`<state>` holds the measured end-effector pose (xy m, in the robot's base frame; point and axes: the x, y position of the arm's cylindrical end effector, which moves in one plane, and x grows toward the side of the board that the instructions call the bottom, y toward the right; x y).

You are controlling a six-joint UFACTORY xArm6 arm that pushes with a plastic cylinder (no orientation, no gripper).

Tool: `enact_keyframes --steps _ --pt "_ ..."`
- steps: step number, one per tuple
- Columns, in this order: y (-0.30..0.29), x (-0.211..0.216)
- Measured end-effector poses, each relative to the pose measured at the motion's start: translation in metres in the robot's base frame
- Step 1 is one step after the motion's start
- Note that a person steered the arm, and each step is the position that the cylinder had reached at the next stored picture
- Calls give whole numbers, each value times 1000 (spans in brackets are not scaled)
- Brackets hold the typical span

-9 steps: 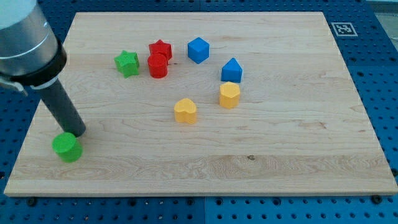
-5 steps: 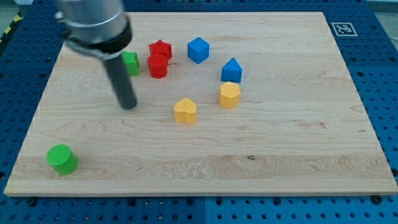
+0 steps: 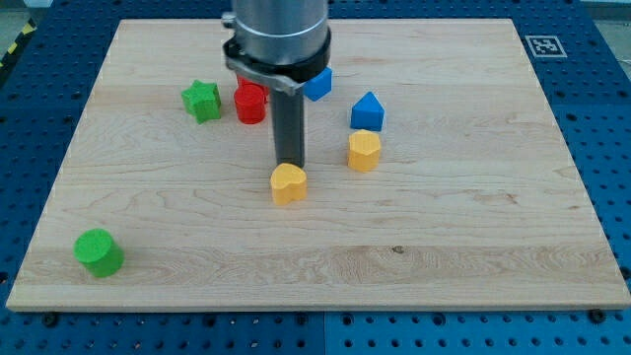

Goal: Move the yellow heart towards bottom left

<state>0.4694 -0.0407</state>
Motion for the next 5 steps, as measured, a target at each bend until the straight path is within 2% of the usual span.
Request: enact_keyframes --steps 5 --pt "24 20"
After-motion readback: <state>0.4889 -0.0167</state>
